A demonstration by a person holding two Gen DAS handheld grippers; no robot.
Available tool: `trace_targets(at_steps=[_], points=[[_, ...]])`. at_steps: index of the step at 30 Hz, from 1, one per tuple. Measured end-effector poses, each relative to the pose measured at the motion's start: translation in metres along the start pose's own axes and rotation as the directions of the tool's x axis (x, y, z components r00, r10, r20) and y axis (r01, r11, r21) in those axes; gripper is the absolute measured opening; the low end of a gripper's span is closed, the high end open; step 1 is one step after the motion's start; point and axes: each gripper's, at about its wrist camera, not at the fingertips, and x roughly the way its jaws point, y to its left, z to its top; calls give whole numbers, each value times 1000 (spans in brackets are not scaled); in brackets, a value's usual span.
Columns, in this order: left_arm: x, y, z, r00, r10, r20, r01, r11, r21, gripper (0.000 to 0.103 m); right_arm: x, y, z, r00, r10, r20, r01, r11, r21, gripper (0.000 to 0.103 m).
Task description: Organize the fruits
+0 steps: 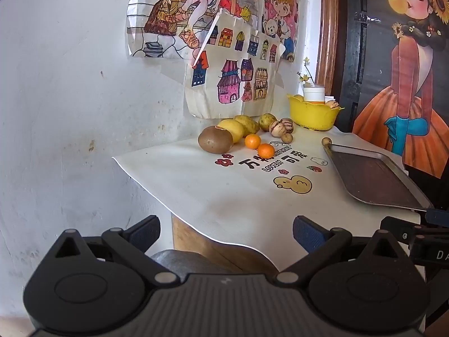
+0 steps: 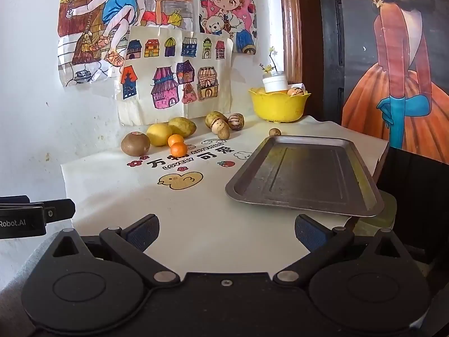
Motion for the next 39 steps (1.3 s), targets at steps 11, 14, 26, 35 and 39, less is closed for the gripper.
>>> trace_targets(at_steps=[11, 14, 26, 35, 39], points=[[0, 0, -1, 1000, -1, -3, 1, 1000, 2, 103, 0, -1, 0, 1000, 1, -3, -1, 1000, 3, 103], [0, 0, -1, 1000, 0, -4, 0, 1000, 3, 103, 1, -1, 0, 1000, 1, -3, -1, 1000, 3, 103], [1, -1, -1, 1000, 1, -8, -1, 1000, 5, 103, 2, -3, 0, 1000, 0, -10, 0, 1000, 7, 103], [1, -2, -1, 1000, 0, -6, 0, 1000, 8, 103, 1, -2, 1, 1000, 0, -12, 0, 1000, 8, 103], [1, -2, -1, 1000, 0, -6, 0, 1000, 8, 103, 1, -1, 1, 1000, 0, -13, 0, 1000, 7, 103]])
